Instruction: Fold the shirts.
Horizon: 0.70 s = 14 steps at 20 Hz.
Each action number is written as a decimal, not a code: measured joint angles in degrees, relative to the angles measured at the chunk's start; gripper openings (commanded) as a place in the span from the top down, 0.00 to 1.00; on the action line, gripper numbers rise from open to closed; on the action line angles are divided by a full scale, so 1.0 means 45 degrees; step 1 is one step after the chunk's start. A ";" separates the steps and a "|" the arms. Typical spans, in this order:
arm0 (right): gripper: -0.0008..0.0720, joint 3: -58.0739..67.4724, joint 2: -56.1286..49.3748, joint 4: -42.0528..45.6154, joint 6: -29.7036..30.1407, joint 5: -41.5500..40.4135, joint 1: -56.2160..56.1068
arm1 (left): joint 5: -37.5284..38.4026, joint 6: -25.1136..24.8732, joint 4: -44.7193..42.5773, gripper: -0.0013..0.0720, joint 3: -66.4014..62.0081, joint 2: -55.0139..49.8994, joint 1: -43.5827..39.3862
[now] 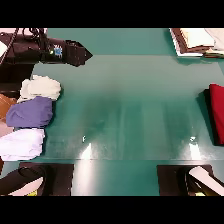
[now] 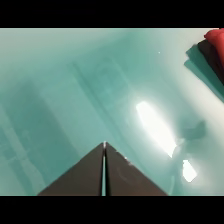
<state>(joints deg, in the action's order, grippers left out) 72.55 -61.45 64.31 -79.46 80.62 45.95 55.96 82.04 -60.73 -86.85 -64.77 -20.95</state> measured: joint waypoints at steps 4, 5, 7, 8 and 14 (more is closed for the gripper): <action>0.17 0.0899 0.0019 -0.1166 -0.0034 0.0039 -0.3755 | -0.0165 0.0000 -0.0063 0.94 0.0000 -0.0005 0.0000; 0.29 0.1030 0.0019 -0.1282 -0.0029 0.0000 -0.4779 | -0.0170 0.0000 -0.0078 0.94 0.0000 -0.0005 0.0000; 0.63 0.1205 0.0019 -0.1399 -0.0034 -0.0243 -0.6819 | -0.0214 0.0005 -0.0092 0.94 0.0000 -0.0005 0.0000; 0.87 0.1258 0.0019 -0.1462 -0.0034 -0.0393 -0.7805 | -0.0214 0.0005 -0.0102 0.94 0.0000 -0.0005 0.0000; 0.97 0.1375 0.0024 -0.1579 -0.0034 -0.1025 -1.1531 | -0.0238 0.0005 -0.0107 0.94 0.0000 -0.0005 0.0000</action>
<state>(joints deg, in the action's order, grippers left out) 78.74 -61.34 57.21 -79.61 76.01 -5.93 54.89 82.06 -61.21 -86.85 -64.79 -20.95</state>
